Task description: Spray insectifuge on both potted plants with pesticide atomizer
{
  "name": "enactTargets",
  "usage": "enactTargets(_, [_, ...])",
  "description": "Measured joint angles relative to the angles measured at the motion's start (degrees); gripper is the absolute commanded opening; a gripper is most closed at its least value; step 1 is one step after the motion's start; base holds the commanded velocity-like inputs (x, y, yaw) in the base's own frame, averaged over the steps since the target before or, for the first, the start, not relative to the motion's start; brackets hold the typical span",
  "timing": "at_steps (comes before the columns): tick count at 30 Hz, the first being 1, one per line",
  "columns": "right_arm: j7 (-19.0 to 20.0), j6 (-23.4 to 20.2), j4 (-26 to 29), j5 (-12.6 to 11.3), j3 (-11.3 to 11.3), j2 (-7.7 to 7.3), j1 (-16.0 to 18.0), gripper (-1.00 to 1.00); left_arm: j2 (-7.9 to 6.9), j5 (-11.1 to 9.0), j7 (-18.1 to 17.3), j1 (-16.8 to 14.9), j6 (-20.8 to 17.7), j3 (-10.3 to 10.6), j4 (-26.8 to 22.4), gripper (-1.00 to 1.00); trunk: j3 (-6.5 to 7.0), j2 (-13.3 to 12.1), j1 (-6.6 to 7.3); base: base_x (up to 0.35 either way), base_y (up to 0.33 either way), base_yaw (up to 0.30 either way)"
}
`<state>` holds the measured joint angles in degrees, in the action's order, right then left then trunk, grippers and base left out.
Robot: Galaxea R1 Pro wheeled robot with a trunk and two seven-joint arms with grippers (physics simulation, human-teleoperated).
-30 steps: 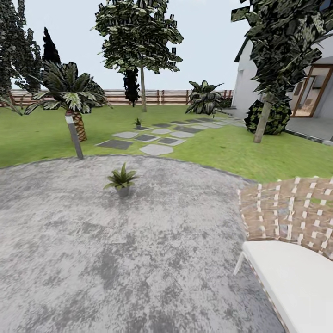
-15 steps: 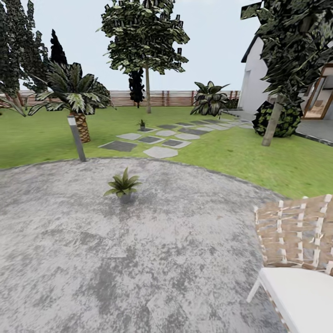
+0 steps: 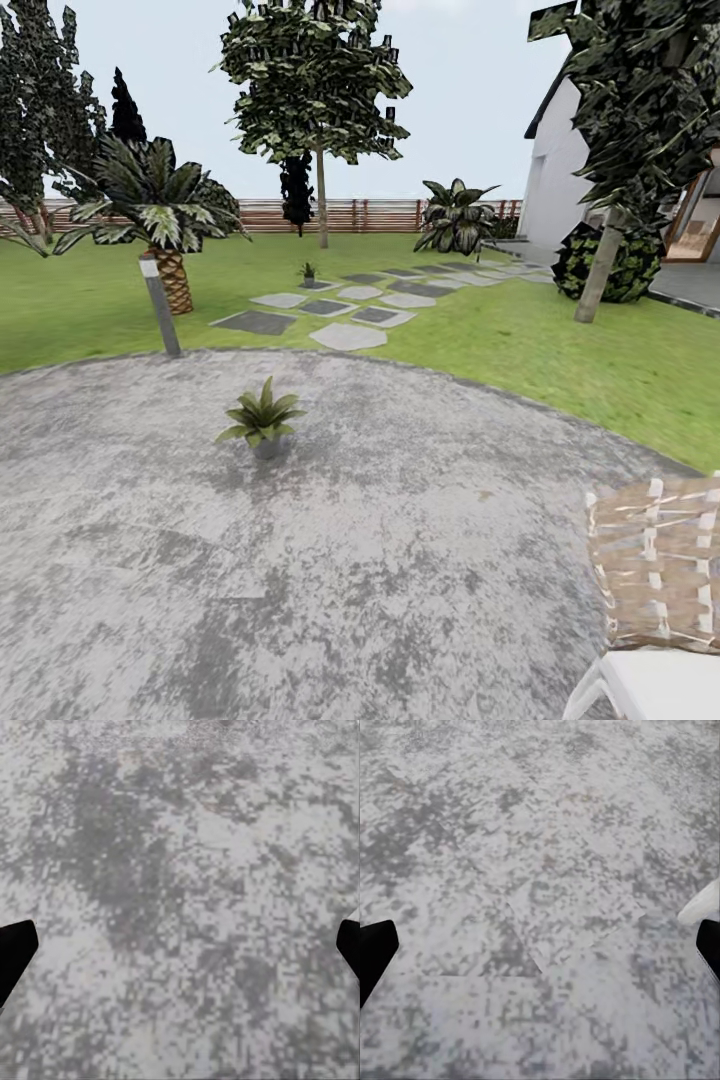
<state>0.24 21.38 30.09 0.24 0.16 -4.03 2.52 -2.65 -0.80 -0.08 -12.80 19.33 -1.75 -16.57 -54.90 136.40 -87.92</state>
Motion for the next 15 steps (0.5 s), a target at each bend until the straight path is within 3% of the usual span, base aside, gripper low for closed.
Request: enactTargets(15, [0.0,0.0,0.0,0.0,0.0,0.0,0.0,1.0,0.0,0.0,0.0,0.0,0.0,0.0,0.0,1.0,0.03,0.0,0.0,0.34,0.0,0.0])
